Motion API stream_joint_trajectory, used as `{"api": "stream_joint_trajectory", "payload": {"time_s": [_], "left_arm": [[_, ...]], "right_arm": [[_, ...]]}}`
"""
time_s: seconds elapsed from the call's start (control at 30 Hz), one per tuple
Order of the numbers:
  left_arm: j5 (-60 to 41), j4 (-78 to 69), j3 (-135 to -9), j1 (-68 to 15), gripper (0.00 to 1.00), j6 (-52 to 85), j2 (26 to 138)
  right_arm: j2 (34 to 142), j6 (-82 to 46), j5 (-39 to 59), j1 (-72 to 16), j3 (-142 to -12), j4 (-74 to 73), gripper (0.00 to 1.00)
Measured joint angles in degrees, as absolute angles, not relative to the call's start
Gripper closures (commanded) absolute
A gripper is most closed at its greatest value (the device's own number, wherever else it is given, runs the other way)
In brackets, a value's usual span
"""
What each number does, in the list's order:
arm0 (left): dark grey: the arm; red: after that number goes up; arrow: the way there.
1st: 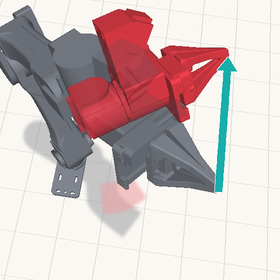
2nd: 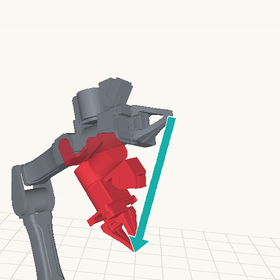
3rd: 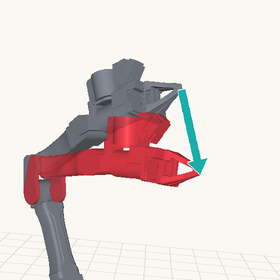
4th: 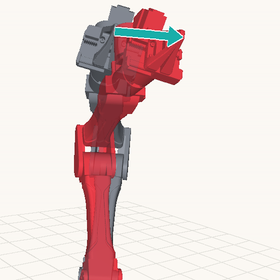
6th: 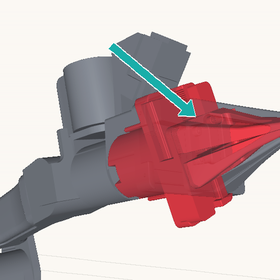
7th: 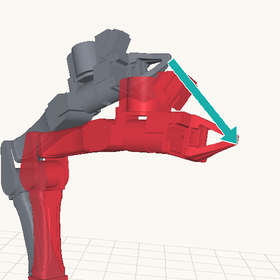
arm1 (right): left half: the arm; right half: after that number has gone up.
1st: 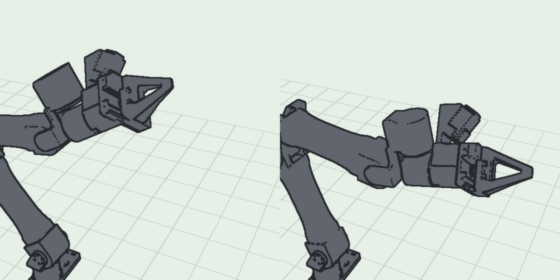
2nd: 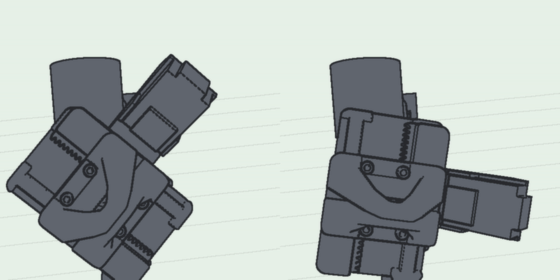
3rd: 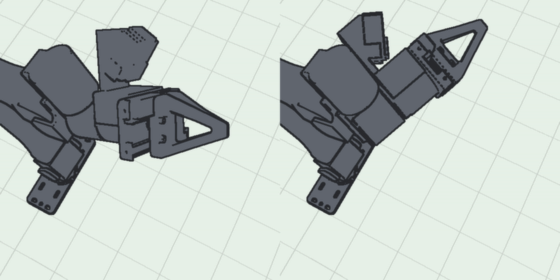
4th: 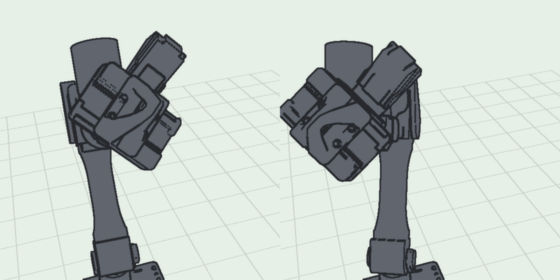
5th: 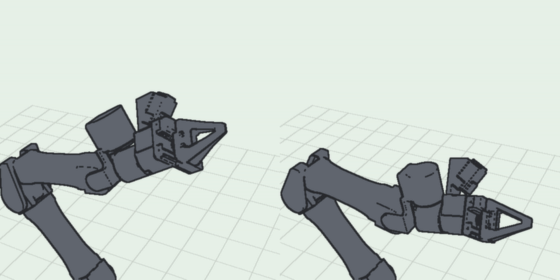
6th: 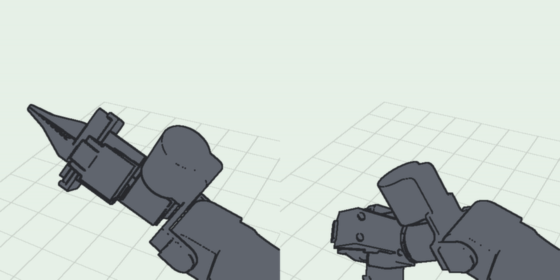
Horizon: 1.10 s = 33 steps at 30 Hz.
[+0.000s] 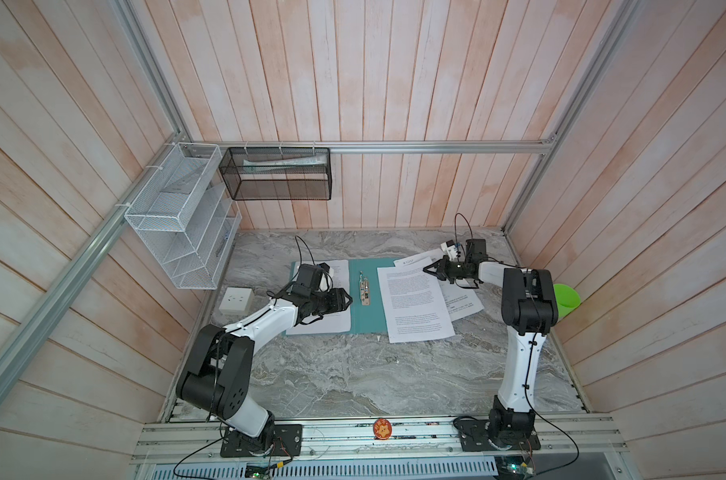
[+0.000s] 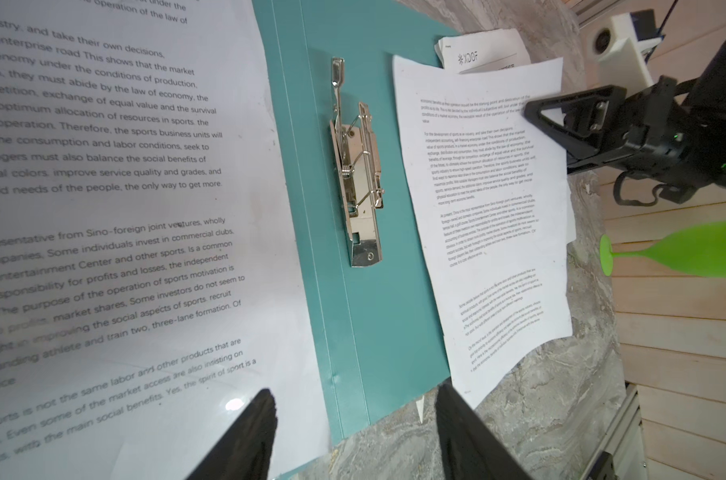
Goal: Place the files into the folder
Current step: 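Drag the held sheets toward the folder with the right gripper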
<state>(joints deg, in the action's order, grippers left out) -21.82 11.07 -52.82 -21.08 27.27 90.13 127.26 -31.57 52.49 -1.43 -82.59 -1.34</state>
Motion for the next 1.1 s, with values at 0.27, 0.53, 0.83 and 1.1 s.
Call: {"api": "stream_joint_trajectory", "payload": {"time_s": [0.27, 0.53, 0.83, 1.1], "left_arm": [[-20.7, 10.4, -51.1, -21.1, 0.37, 27.7, 88.0], [-20.5, 10.2, -50.5, -21.0, 0.37, 27.7, 87.8], [-20.5, 9.9, -50.5, -20.5, 0.37, 27.7, 87.9], [-20.5, 9.6, -50.5, -20.4, 0.37, 27.7, 87.9]], "right_arm": [[127.5, -44.1, 48.8, -3.7, -83.0, -12.4, 1.00], [131.5, -46.5, 48.8, -5.2, -89.6, -13.3, 1.00], [134.3, -48.2, 49.6, -6.1, -91.5, -13.2, 1.00], [135.5, -48.4, 50.1, -6.3, -94.7, -12.5, 1.00]]}}
